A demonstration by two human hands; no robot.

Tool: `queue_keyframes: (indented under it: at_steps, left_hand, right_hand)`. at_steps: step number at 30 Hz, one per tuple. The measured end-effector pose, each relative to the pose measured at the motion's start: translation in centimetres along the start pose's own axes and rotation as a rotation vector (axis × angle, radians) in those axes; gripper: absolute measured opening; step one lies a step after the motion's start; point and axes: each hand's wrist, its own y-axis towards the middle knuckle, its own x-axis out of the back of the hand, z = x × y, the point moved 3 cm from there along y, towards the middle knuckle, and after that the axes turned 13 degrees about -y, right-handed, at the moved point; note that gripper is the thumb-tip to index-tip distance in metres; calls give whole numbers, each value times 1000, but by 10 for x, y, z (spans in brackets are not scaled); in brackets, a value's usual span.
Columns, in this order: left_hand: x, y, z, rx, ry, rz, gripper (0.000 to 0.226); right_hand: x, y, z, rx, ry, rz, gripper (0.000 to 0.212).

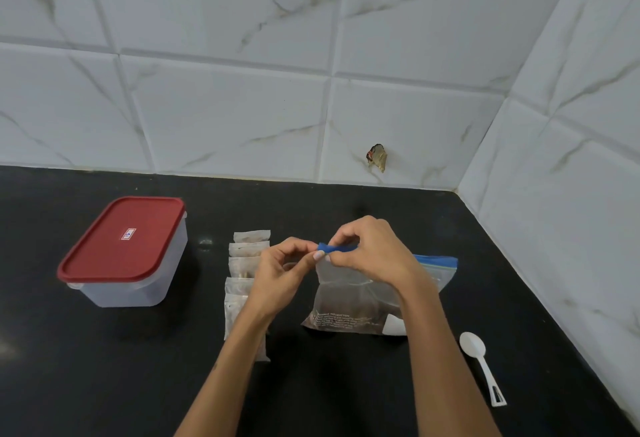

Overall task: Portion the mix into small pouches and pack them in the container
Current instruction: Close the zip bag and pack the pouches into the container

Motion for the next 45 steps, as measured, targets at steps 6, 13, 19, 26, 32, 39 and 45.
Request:
queue_keyframes:
  at_steps: [6,13,19,26,32,39,45]
  left_hand:
    - [-5,1,0,-15,62,8,9]
    - [-4,-2,2,-32,-39,-46,11]
    - [-3,-1,2,-44,-85,-77,10]
    - [-4,1,5,9,-83,-51,13]
    - [-5,-1,4,-14,-62,-3,8]
    - [-14,-2,1,-13,-80,16,16]
    - [-14,-1,3,-37,-1,-6,11]
  right_hand:
    - [-2,4,3,19,-9,-33,11]
    - [-9,5,1,31,31,-59,18]
    - [-7,2,-13,-29,30,-9,20]
    - [-6,-1,-14,-36,20,-18,19]
    - [2,-2,-18,-48,4,-24,17]
    - [1,-4,-16,-19,15,-42,13]
    - [0,-6,-15,3,28,-24,12]
